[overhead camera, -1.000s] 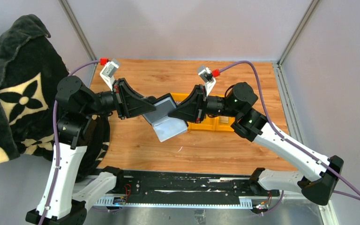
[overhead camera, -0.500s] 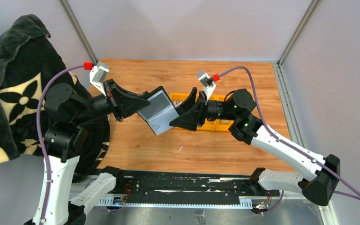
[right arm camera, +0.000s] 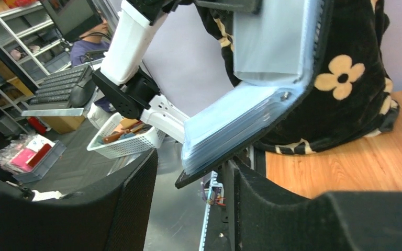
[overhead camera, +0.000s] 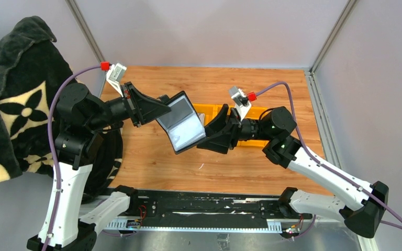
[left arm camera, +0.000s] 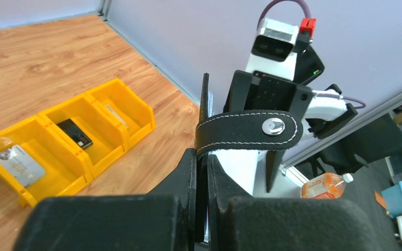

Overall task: Take the credit cards out of the card holder
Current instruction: Open the card holder at the center of the board.

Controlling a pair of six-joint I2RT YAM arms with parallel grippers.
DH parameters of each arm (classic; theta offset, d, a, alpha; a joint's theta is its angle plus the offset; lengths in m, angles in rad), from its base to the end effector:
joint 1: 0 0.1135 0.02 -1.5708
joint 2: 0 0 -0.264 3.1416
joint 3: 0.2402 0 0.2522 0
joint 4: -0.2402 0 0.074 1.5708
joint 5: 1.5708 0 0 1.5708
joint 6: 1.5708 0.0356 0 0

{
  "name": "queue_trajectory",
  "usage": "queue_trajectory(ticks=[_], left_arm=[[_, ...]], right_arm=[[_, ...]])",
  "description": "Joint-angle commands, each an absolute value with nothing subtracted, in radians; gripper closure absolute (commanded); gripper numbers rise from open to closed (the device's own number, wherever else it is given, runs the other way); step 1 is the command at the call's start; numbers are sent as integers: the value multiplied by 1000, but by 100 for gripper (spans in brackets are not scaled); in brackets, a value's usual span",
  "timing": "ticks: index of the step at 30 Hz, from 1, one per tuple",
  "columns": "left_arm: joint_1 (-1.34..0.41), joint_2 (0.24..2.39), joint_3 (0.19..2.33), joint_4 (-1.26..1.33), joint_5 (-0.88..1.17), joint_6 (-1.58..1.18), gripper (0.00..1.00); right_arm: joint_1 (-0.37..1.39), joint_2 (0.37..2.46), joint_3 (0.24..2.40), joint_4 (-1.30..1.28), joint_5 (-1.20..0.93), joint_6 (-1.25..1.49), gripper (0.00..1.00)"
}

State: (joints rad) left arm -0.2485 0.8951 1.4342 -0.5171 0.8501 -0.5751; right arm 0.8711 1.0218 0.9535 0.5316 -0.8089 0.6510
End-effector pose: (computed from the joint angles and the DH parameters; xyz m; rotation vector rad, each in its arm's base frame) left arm 0.1211 -0.0583 0.4989 0.4567 1.6495 -1.2799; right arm 0.1213 0.1841 0.4259 -0.9654 1.1105 1.7246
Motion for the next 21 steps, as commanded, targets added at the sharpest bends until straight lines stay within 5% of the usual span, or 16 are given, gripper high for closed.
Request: queue_trajectory(ticks=[1, 12, 17, 21], left_arm=[[-248, 891, 1464, -448, 865, -630, 100], [-248, 880, 1466, -416, 905, -670, 100], [-249, 881, 1473, -430, 903, -653, 100], [-247, 886, 1475, -427, 891, -658, 100]], right_arm=[[887, 1006, 984, 444, -758, 569, 51], [887, 1018, 1007, 409, -622, 568, 69], [887, 992, 990, 460, -704, 561, 49], [890, 979, 964, 482, -742, 565, 46]])
